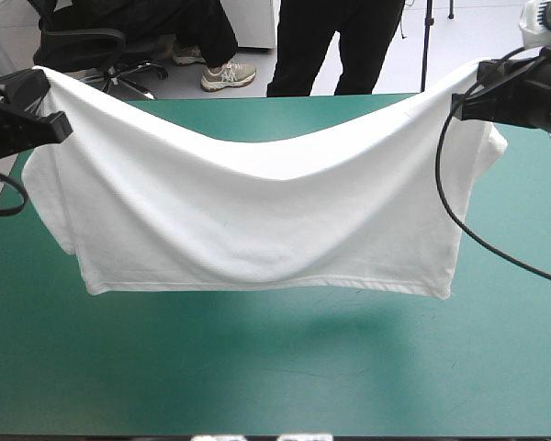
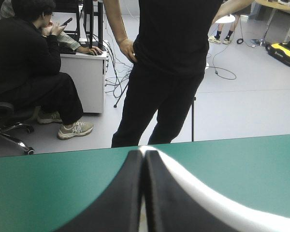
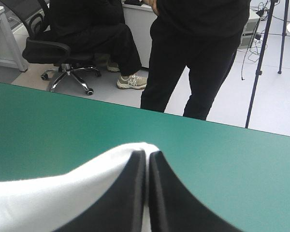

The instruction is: Fold the cloth

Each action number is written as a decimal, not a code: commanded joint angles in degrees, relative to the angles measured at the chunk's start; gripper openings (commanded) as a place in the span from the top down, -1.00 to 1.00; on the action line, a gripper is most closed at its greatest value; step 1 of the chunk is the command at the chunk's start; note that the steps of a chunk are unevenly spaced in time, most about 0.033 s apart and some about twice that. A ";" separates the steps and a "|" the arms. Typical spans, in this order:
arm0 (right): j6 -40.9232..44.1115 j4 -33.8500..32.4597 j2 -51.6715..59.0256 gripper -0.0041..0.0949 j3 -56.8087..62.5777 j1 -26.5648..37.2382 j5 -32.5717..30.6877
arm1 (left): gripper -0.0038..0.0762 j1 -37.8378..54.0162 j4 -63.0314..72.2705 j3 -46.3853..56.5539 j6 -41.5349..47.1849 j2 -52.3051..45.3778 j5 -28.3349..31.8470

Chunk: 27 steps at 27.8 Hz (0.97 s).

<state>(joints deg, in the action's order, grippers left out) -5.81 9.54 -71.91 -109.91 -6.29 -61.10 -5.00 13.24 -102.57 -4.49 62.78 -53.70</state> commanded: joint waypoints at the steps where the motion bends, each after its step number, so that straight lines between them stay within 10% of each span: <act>1: -0.49 0.28 -2.21 0.95 -1.60 0.46 7.65 | 0.95 -0.16 0.31 -1.32 0.01 3.82 7.33; 12: -2.26 0.28 -18.63 0.95 -9.75 1.67 17.43 | 0.95 -0.16 1.88 -8.14 0.42 20.66 19.86; 21: -5.69 7.67 -27.85 0.95 -14.99 6.20 13.14 | 0.95 -0.16 2.39 -15.43 0.31 31.04 12.42; 27: -7.54 7.91 -31.63 0.95 -9.34 6.20 6.01 | 0.95 -0.16 0.74 -15.43 -0.40 37.40 -4.29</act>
<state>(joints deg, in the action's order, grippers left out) -12.02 16.45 -105.72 -120.63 -0.66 -55.69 -5.00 13.42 -116.20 -4.59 101.32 -55.70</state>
